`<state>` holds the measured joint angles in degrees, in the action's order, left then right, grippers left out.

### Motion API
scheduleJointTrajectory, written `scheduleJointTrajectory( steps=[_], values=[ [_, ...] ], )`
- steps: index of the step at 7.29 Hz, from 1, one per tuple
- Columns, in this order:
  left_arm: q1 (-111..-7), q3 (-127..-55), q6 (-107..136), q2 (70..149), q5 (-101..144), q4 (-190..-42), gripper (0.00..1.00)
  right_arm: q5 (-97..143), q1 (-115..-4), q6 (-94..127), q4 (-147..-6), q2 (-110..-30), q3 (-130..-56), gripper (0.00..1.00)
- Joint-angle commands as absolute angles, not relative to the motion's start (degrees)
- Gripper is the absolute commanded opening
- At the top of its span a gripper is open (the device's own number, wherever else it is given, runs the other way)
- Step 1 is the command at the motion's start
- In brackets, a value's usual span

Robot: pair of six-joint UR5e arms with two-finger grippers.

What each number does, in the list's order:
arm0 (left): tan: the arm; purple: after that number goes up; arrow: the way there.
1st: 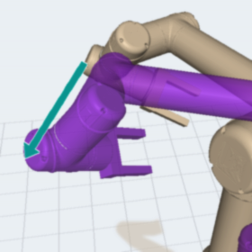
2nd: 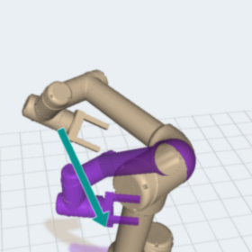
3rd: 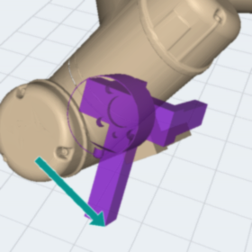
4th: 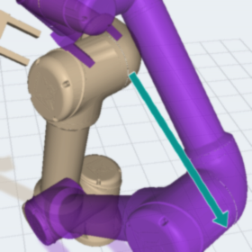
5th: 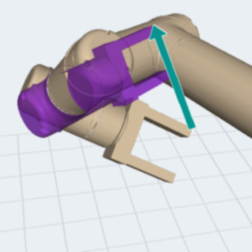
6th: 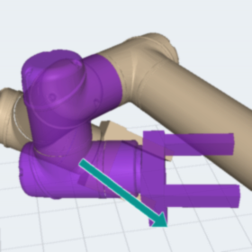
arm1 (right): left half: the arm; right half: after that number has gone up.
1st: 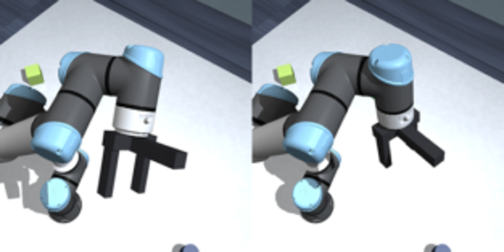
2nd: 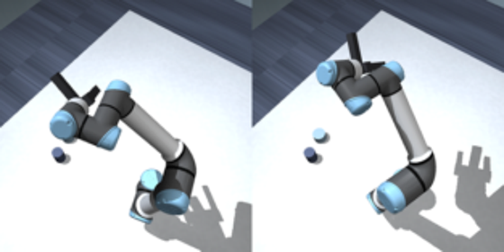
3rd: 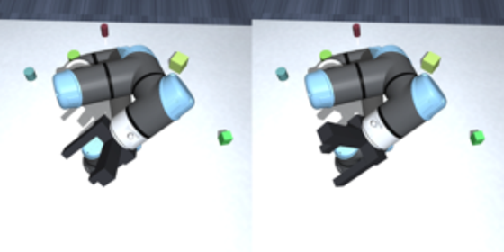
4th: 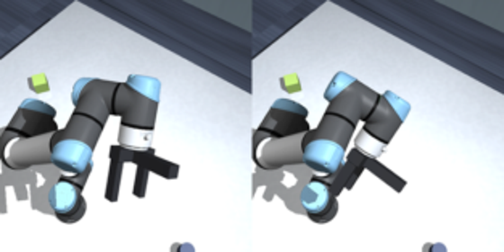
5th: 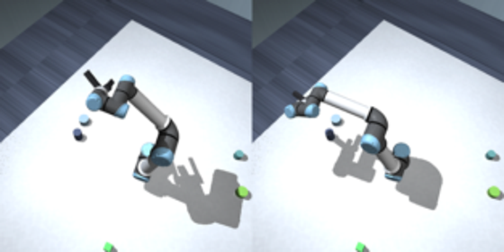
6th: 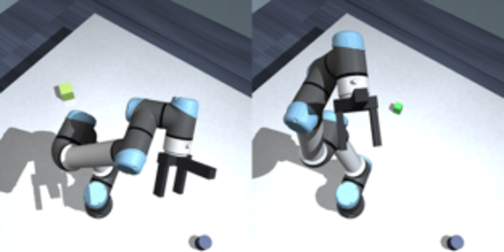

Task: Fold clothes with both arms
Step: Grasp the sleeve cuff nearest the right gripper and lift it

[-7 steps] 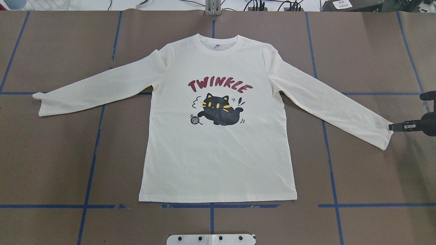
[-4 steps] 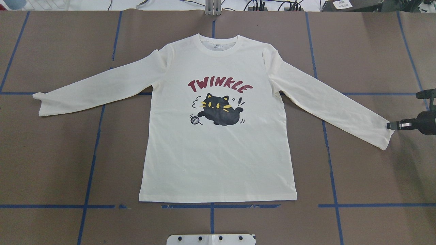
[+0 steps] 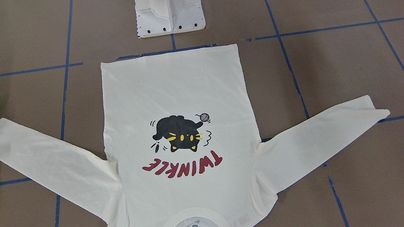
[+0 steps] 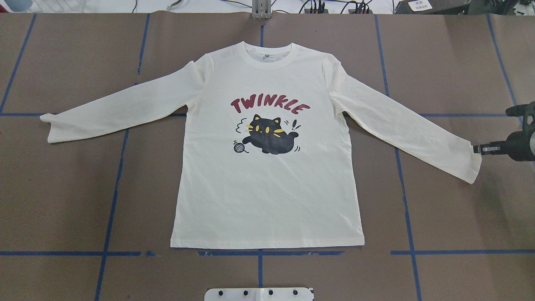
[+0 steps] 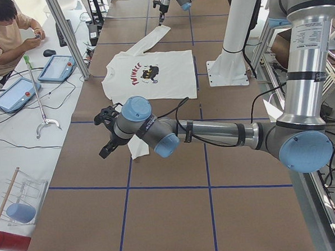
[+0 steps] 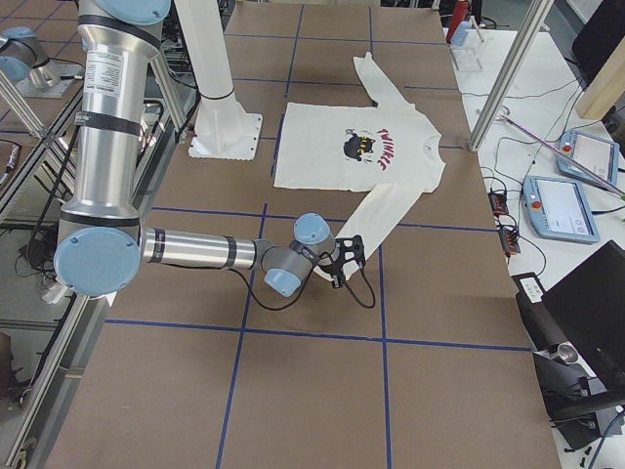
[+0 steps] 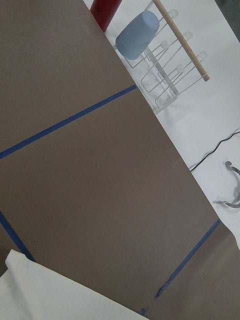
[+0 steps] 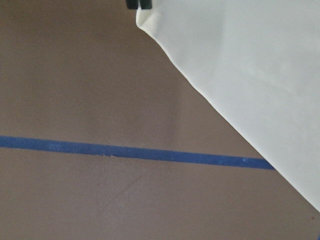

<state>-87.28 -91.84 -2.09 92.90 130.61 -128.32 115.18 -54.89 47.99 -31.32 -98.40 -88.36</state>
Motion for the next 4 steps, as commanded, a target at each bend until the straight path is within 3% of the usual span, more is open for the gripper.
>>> scheduleJointTrajectory(
  steps=[1, 2, 4],
  values=[
    [-87.3, -91.8, -2.1, 92.9, 130.6, -128.3, 1.00, 115.3, -55.2, 48.1, -45.9, -98.4, -100.7, 0.00],
    [-87.3, -91.8, -2.1, 92.9, 130.6, -128.3, 1.00, 115.1, -55.1, 48.0, -57.2, -97.7, -109.0, 0.00],
    [-87.4, -91.9, -2.1, 92.8, 130.6, -128.3, 1.00, 114.6, -55.3, 49.0, -76.9, -85.9, -115.6, 0.00]
  ],
)
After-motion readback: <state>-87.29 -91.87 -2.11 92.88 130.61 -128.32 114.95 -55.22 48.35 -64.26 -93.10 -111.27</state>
